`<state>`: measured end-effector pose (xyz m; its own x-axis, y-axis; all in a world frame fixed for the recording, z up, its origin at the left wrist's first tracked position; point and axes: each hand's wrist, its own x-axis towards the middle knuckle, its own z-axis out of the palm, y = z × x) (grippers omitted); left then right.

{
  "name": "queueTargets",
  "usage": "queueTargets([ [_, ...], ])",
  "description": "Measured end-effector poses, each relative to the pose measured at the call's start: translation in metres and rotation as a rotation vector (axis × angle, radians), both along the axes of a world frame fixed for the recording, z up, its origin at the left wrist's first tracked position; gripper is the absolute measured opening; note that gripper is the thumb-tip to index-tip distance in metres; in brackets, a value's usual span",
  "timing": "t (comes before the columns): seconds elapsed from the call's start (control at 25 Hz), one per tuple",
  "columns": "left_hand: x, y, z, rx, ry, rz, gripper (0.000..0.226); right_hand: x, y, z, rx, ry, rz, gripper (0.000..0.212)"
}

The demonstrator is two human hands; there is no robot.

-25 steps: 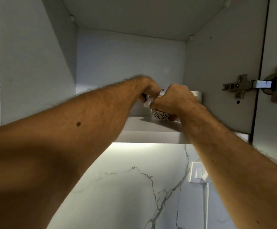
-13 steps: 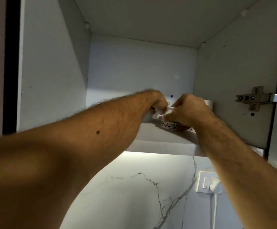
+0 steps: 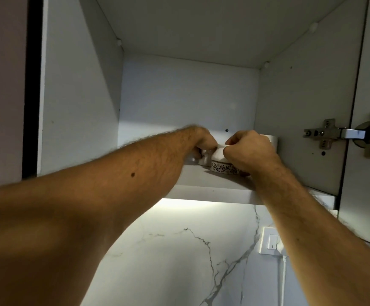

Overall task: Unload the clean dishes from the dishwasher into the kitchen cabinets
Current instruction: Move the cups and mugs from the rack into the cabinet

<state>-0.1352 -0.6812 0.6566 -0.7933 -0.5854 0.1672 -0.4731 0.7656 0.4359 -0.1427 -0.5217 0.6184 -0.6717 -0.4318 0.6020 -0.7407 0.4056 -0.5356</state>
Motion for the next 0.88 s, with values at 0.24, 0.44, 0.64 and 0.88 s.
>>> queueTargets([
  [0.24, 0.009, -0.006, 0.004, 0.245, 0.08, 0.003, 0.033, -0.004, 0.0, 0.001, -0.002, -0.007, 0.029, 0.029],
  [0.44, 0.008, -0.005, 0.002, 0.216, 0.134, -0.019, 0.024, -0.009, -0.002, 0.0, 0.042, -0.034, 0.055, 0.044],
  [0.64, 0.011, -0.014, 0.009, -0.021, 0.176, 0.071, 0.021, -0.011, -0.002, -0.001, 0.08, -0.006, 0.073, 0.045],
  [0.88, 0.021, -0.012, 0.01, 0.001, 0.133, 0.0, 0.016, -0.017, -0.006, 0.001, 0.0, 0.046, 0.068, 0.029],
])
